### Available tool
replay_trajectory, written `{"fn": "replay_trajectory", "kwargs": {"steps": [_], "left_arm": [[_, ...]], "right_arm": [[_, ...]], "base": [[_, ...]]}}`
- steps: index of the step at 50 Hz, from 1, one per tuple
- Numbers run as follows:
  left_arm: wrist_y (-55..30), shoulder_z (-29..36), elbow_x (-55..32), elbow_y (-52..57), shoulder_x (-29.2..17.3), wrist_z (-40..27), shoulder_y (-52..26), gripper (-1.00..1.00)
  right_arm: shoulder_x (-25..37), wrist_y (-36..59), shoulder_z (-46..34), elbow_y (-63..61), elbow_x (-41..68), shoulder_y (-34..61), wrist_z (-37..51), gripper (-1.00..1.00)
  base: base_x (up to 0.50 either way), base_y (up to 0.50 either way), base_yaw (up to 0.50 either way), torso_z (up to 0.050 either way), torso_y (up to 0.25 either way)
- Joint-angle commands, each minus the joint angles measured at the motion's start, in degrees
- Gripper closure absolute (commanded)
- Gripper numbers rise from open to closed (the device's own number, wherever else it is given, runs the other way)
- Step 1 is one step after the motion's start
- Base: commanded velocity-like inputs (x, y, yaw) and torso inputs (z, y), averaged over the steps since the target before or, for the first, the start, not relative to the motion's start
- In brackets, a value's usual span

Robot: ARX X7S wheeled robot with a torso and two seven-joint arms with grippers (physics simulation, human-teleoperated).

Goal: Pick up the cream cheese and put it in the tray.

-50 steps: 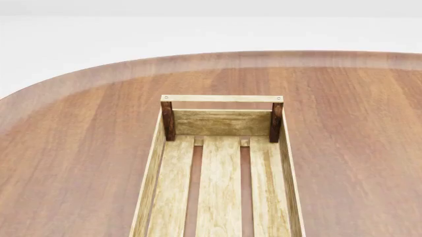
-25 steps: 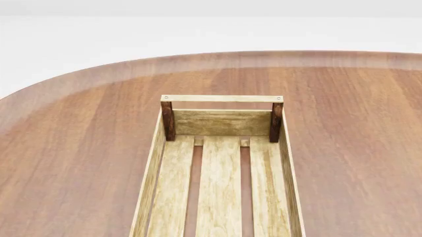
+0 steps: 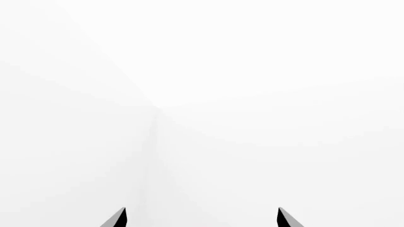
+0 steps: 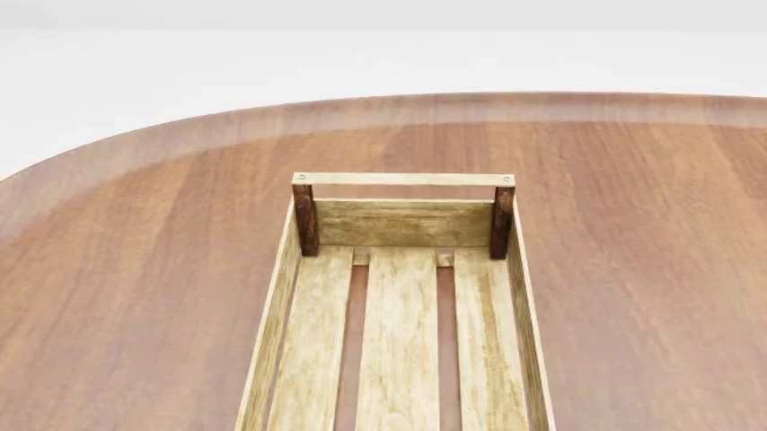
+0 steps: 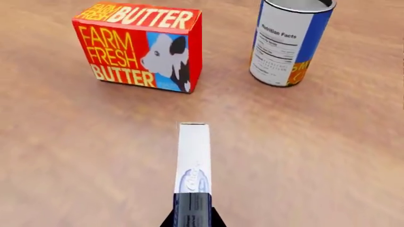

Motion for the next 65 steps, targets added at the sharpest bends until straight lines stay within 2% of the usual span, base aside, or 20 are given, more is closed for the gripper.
{"fn": "replay_trajectory", "kwargs": {"steps": [1,11,30,38,46,55,65], "left_arm": [[-0.21,-0.15,-0.06,0.28,-0.08,-0.19,0.14,-1.00],[-0.06,-0.85,-0.05,0.57,-0.17,-0.75,0.62,-1.00],[0.13,-0.98,0.03,0.40,-0.38,-1.05,0.62,-1.00],[0.10,-1.12,0.06,0.55,-0.42,-1.22,0.68,-1.00],[0.00,-1.29,0.07,0.49,-0.36,-1.48,0.66,-1.00],[-0.06,-1.08,-0.25,0.28,-0.54,-1.43,0.37,-1.00],[-0.12,-0.87,-0.33,0.31,-0.68,-1.38,0.31,-1.00]], "right_arm": [[0.43,2.50,-2.13,-18.17,-2.75,-5.86,3.41,1.00],[1.30,3.00,-4.53,-27.77,-7.22,-8.78,6.61,1.00],[7.15,10.02,-10.64,-44.00,-17.10,-9.69,11.20,1.00],[10.80,17.11,-14.11,-48.52,-18.43,-5.36,10.73,1.00],[13.76,20.05,-16.44,-50.95,-19.00,-1.53,9.31,1.00],[17.24,27.10,-23.05,-53.49,-18.87,9.26,6.17,1.00],[19.65,29.82,-29.21,-52.14,-18.30,18.32,1.41,1.00]], "base": [[0.00,0.00,0.00,0.000,0.000],[0.00,0.00,0.00,0.000,0.000],[0.00,0.00,0.00,0.000,0.001],[0.00,0.00,0.00,0.000,0.000],[0.00,0.00,0.00,0.000,0.000],[0.00,0.00,0.00,0.000,0.001],[0.00,0.00,0.00,0.000,0.000]]}}
